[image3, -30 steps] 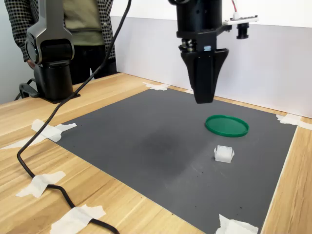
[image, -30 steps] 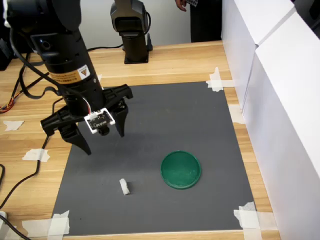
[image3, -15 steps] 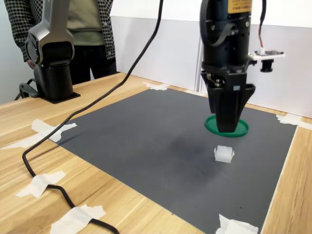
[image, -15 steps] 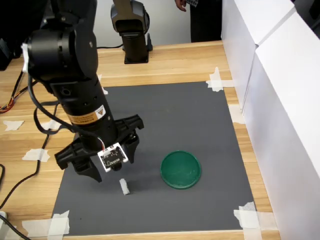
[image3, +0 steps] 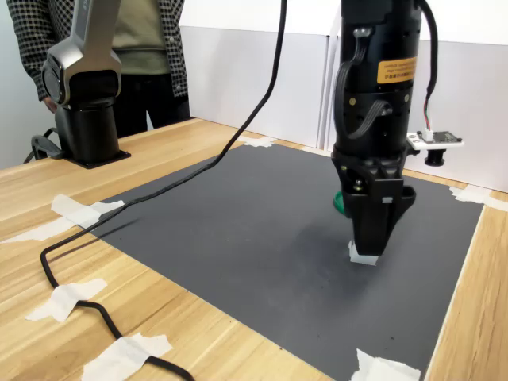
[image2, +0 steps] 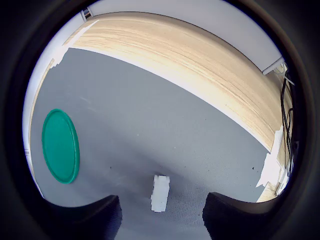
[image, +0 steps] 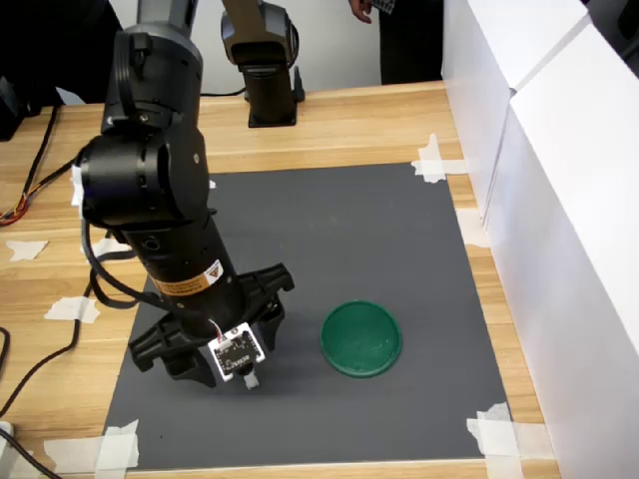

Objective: Grasp a white terminal and put it on the green lid.

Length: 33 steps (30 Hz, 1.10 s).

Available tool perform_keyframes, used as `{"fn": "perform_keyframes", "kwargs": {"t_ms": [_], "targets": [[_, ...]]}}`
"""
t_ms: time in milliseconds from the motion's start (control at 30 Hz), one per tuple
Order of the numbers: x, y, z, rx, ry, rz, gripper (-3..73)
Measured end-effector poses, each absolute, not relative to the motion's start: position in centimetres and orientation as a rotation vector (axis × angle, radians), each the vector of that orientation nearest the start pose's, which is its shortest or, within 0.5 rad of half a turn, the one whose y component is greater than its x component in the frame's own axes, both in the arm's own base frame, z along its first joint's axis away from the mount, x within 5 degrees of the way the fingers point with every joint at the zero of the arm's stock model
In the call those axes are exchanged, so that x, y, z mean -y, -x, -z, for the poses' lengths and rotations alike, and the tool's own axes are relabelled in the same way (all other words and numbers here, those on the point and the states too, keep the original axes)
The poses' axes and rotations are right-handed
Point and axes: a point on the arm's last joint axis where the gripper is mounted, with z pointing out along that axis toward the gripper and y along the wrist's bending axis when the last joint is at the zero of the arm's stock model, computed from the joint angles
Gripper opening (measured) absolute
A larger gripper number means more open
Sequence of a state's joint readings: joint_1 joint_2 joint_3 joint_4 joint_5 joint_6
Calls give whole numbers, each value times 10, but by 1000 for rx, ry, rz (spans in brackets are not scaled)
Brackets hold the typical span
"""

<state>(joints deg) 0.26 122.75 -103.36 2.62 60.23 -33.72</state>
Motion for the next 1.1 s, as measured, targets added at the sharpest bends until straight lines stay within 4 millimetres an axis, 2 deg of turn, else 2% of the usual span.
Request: {"fn": "perform_keyframes", "kwargs": {"t_ms": [500,733,867,1100], "targets": [[-6,-464,-186,-2780,832,40,682],[-6,-464,-185,-2776,854,41,652],[-6,-464,-185,-2773,860,42,565],[-6,-465,-185,-2772,861,42,253]]}}
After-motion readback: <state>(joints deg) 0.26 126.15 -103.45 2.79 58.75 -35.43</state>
